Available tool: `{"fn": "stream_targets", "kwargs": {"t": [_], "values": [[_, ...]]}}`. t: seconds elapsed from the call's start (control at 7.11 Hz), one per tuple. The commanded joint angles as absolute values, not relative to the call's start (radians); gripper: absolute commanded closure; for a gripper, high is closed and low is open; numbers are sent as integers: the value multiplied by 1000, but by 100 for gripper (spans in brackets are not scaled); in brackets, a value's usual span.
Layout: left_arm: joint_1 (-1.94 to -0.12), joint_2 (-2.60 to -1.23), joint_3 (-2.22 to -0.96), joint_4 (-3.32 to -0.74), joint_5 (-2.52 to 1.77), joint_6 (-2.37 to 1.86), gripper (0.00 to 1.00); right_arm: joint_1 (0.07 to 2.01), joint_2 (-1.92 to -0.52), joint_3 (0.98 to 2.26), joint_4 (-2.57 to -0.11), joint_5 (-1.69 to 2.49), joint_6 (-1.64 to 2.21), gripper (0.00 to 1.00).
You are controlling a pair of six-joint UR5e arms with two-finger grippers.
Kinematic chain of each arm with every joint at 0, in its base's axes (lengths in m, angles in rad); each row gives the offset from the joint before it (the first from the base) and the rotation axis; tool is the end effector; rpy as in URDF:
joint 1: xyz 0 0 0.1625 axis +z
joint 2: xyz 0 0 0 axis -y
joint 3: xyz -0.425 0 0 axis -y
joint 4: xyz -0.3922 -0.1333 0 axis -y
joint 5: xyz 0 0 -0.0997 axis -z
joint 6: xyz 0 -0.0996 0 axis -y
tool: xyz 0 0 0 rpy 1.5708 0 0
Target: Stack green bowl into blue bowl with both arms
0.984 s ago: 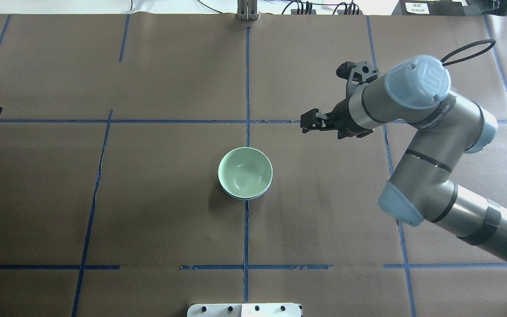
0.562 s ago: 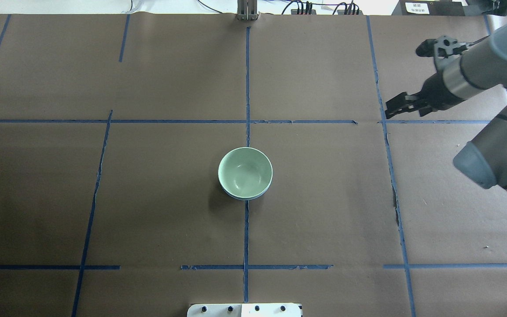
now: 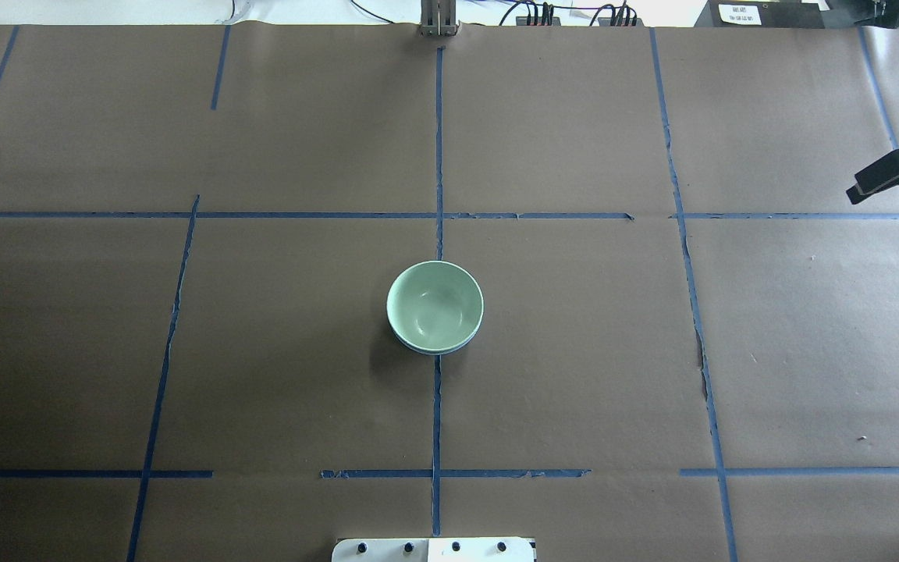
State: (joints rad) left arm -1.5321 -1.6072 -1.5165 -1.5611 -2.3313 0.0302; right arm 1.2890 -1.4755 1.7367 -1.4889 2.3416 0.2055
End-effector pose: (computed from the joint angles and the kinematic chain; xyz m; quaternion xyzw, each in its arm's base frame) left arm -0.0451 -0.5074 0.6691 -0.0144 0.3711 0.0269 0.9281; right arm -0.0880 -0.5338 0.5180 0.0642 -0.3976 -0.0989 0.9099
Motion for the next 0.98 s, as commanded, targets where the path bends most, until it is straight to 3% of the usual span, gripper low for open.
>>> {"fn": "stream_targets", "kwargs": {"t": [0.0,0.84], "values": [[-1551,-1606,-1516,-1551,-2333,26,0,1434,-1526,1654,-1500,2402,2,0],[-1565,-1598,-1520,-1551,-2353,20,0,1598,-1687,1615,-1486,2398,-9,0]]}}
